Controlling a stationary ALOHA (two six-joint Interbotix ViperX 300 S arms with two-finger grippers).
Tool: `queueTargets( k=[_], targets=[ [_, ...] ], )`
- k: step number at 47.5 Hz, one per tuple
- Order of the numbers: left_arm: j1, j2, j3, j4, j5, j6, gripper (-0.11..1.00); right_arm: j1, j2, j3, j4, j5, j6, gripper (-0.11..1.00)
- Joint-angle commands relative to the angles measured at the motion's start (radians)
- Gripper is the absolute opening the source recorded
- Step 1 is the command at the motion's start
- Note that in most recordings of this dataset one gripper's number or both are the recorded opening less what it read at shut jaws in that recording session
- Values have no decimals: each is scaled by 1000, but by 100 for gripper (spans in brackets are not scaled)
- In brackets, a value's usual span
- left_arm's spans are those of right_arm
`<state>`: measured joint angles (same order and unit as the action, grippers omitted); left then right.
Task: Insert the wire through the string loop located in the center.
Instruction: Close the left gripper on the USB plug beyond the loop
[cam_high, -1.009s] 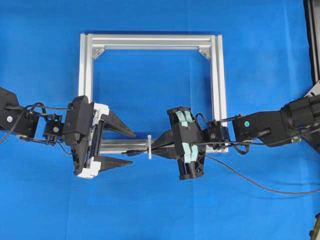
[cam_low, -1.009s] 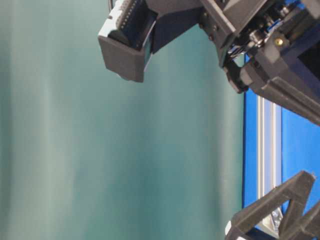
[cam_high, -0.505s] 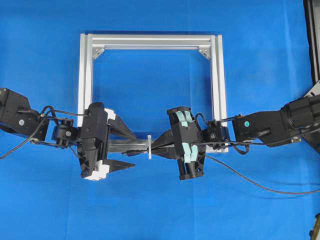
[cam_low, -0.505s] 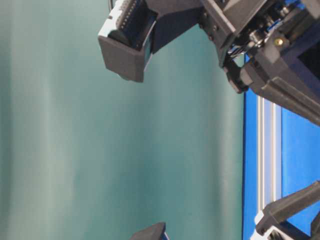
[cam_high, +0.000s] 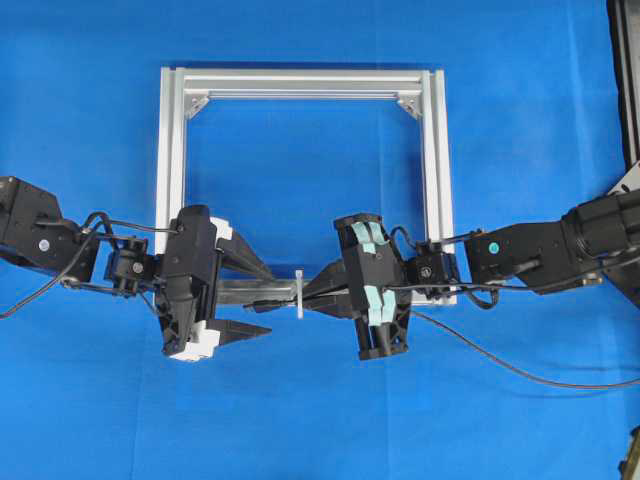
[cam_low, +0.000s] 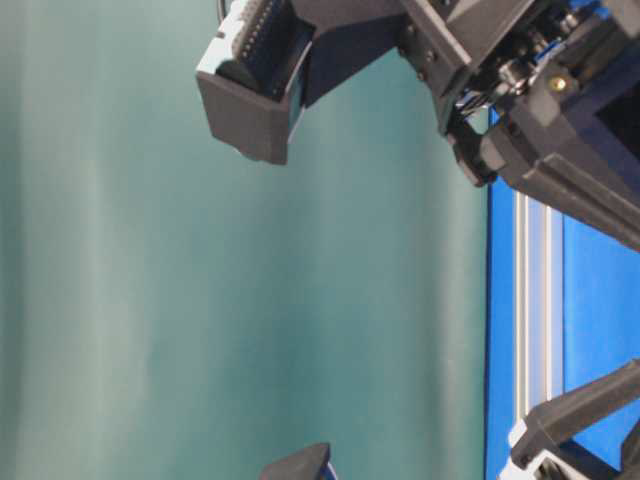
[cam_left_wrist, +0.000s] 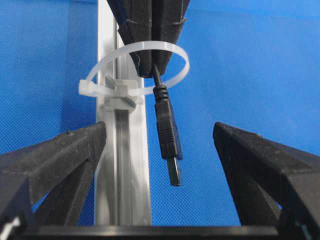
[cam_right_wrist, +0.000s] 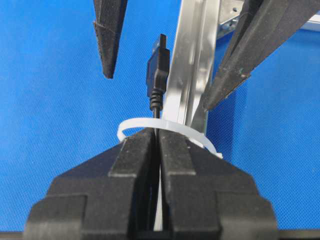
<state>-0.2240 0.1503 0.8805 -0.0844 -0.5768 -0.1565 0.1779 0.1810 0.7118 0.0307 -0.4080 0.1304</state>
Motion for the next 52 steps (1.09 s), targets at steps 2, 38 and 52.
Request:
queueTargets(
  k=[2, 38, 52],
  targets=[
    [-3, -14, -14, 2, -5, 0, 90, 2, -14, -12, 2, -5, -3, -3],
    [-3, -15, -17, 2, -5, 0, 90, 2, -15, -9, 2, -3, -3, -3],
    [2, -15, -15, 2, -5, 9, 24, 2, -15, -9, 2, 2, -3, -3]
  ],
)
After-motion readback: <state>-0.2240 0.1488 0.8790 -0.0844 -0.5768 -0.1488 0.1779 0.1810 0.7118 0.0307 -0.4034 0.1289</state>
